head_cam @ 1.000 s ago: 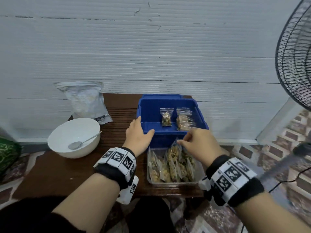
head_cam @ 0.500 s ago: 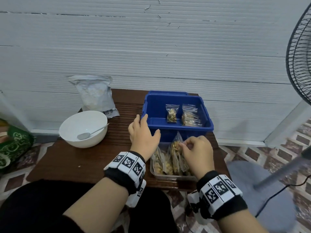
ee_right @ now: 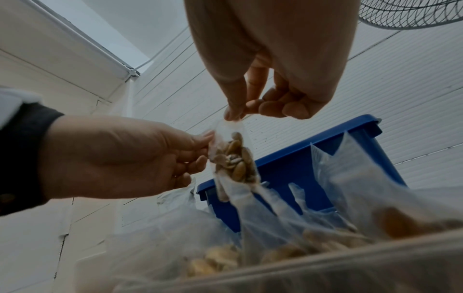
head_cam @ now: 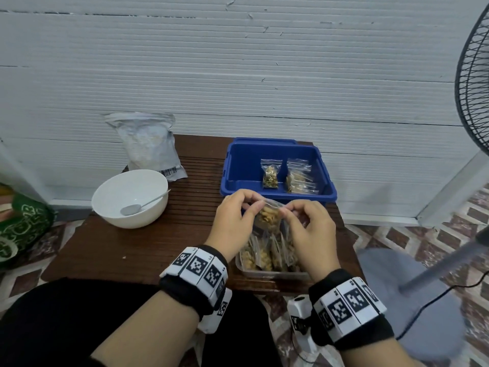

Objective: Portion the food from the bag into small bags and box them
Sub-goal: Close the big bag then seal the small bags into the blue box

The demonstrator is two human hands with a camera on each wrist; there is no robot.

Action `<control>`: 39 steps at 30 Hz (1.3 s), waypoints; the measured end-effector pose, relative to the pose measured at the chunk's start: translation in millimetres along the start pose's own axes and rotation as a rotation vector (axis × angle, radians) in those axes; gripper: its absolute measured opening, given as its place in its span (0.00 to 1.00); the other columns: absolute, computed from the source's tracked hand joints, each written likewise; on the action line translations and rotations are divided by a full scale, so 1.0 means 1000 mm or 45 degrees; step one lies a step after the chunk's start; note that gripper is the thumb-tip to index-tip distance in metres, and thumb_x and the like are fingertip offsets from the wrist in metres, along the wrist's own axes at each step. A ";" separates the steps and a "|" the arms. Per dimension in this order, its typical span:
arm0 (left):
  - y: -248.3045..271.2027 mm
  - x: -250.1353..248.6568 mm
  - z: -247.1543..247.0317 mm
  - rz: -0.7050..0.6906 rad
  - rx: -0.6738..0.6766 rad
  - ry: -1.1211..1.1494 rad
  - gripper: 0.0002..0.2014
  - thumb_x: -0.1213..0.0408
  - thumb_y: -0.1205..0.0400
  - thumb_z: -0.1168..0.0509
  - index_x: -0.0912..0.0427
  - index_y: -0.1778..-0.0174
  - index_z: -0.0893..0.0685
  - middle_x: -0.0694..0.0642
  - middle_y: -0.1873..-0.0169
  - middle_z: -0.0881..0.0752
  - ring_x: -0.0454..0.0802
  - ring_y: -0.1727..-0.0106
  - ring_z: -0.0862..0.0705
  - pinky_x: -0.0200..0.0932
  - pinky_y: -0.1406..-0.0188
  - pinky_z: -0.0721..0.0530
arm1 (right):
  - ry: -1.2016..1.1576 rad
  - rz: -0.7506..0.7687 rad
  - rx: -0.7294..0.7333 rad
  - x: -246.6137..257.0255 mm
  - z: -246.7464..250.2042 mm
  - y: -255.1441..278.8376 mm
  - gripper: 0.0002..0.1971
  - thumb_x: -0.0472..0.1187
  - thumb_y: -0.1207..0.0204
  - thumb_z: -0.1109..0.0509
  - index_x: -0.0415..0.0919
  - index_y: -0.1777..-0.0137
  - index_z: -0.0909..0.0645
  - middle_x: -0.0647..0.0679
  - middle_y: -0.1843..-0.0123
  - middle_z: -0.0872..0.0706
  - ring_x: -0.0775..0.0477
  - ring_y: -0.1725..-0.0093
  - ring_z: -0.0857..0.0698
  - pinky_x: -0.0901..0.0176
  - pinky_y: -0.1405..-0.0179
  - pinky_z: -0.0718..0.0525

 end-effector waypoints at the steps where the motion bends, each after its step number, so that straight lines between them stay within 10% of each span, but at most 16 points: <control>1: 0.000 -0.001 0.002 -0.005 -0.012 0.018 0.08 0.63 0.17 0.34 0.42 0.57 0.21 0.42 0.56 0.17 0.38 0.53 0.22 0.21 0.54 0.28 | -0.016 -0.019 0.003 -0.001 0.000 0.000 0.12 0.36 0.25 0.27 0.55 0.62 0.20 0.54 0.61 0.20 0.66 0.58 0.23 0.80 0.59 0.28; 13: 0.000 -0.013 0.005 -0.187 0.012 -0.036 0.07 0.63 0.20 0.30 0.47 0.62 0.19 0.43 0.61 0.15 0.44 0.52 0.21 0.40 0.49 0.25 | -0.031 0.007 -0.059 -0.006 0.008 -0.004 0.10 0.33 0.24 0.29 0.50 0.61 0.20 0.53 0.59 0.17 0.63 0.56 0.21 0.78 0.57 0.28; 39: 0.001 -0.018 0.005 -0.120 0.070 0.043 0.10 0.64 0.20 0.30 0.42 0.60 0.19 0.39 0.60 0.16 0.38 0.51 0.21 0.28 0.49 0.25 | -0.191 -0.060 0.109 -0.002 -0.006 -0.006 0.07 0.38 0.24 0.27 0.52 0.58 0.18 0.50 0.55 0.16 0.60 0.54 0.19 0.74 0.55 0.24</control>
Point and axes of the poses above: each hand's wrist, its own y-axis away from the middle knuckle, its own z-axis out of the back of the hand, x = y × z, the point moved 10 cm from there along -y, towards the middle knuckle
